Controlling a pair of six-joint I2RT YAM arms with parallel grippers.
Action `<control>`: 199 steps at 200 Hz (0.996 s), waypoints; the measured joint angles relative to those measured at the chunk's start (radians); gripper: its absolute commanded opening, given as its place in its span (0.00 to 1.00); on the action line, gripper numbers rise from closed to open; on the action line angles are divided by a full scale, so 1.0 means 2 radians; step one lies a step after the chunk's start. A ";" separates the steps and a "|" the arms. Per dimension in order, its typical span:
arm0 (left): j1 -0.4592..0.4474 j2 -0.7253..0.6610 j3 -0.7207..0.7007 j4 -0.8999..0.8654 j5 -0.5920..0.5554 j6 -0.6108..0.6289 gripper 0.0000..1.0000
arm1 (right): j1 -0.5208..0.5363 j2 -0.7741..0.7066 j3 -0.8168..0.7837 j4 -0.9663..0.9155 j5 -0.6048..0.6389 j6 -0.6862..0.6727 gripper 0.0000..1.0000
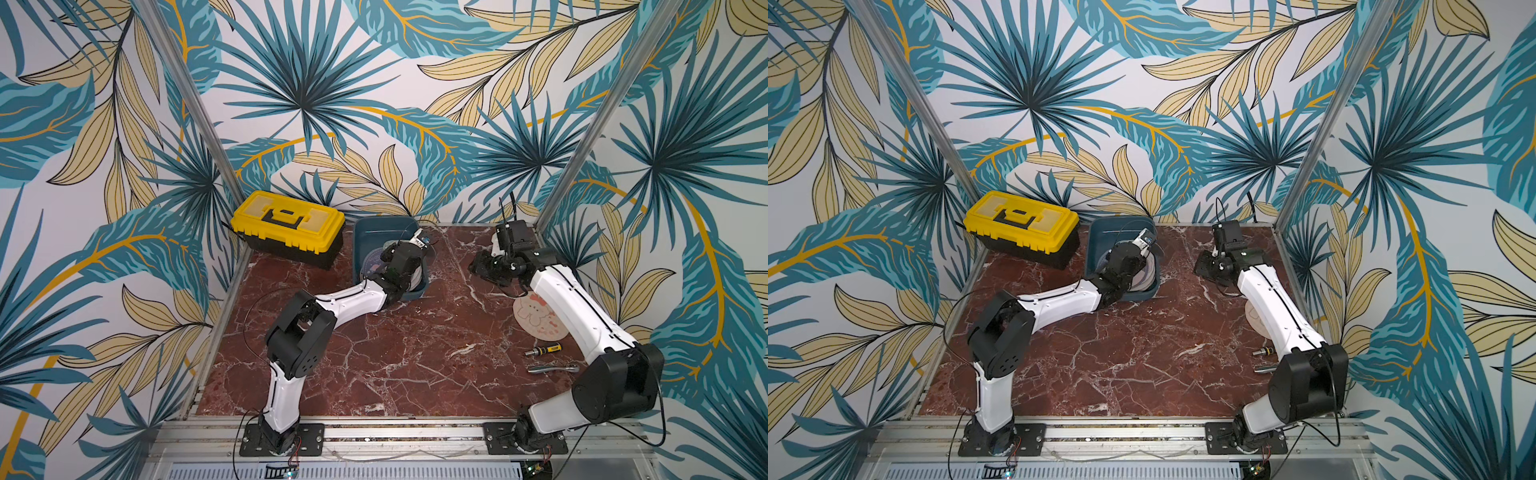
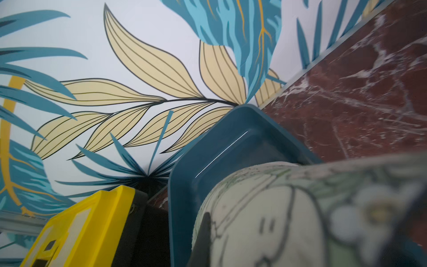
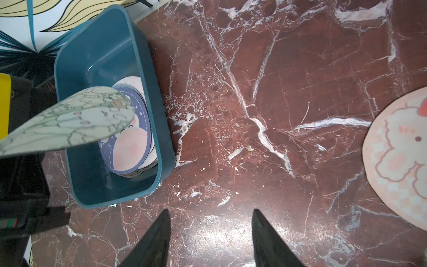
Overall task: Put the coasters into the storage box
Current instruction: Place the coaster in the storage box.
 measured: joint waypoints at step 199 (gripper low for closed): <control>0.031 0.141 0.122 -0.269 0.002 -0.146 0.18 | 0.000 0.023 0.000 0.002 -0.011 -0.004 0.58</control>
